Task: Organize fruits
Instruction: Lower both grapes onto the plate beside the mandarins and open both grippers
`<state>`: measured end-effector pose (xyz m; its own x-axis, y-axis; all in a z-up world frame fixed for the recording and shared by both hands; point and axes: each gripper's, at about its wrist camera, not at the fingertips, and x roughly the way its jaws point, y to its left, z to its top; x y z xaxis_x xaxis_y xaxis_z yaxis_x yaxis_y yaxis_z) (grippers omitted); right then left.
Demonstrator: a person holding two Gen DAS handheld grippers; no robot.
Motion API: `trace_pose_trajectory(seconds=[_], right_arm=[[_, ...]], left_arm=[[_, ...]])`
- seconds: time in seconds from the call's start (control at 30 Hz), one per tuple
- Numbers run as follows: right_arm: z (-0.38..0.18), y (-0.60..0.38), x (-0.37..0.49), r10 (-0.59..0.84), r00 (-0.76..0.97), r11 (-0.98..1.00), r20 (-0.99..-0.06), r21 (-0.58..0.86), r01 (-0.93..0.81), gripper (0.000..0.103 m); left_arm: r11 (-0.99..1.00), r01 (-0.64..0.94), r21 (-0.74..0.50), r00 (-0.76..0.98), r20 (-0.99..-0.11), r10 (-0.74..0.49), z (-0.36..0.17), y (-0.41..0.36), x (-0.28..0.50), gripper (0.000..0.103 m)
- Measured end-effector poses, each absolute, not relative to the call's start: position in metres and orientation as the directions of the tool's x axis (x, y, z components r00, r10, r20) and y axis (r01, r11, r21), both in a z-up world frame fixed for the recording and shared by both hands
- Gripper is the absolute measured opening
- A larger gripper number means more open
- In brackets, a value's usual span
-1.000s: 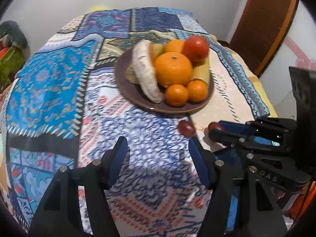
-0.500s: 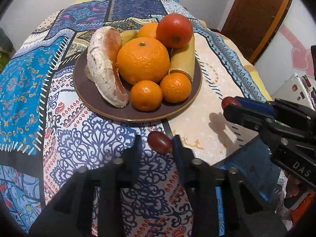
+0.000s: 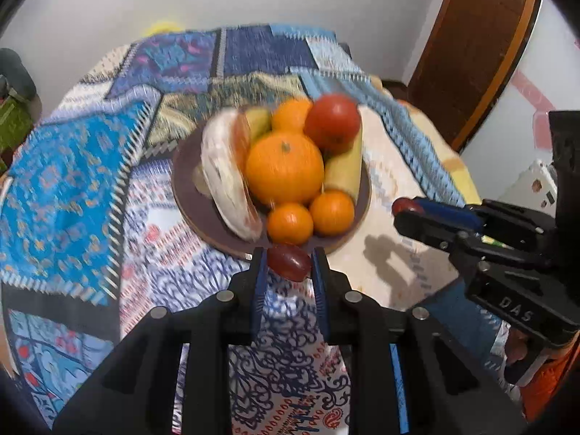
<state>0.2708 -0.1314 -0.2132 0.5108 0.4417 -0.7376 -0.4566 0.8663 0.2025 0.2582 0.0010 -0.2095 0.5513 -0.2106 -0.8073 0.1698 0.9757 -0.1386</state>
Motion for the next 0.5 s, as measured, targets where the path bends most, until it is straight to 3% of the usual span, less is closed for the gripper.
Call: trace_pose_trajectory(seconds=[0.5], right_arm=[[-0.209,-0.109,0.31,0.448,0.535,0.859,-0.717,0.178,-0.48,0.018]], left_arm=[[0.982,0.158,-0.101,0.61,-0.773,-0.177,-0.198,0.007,0.298,0.024]])
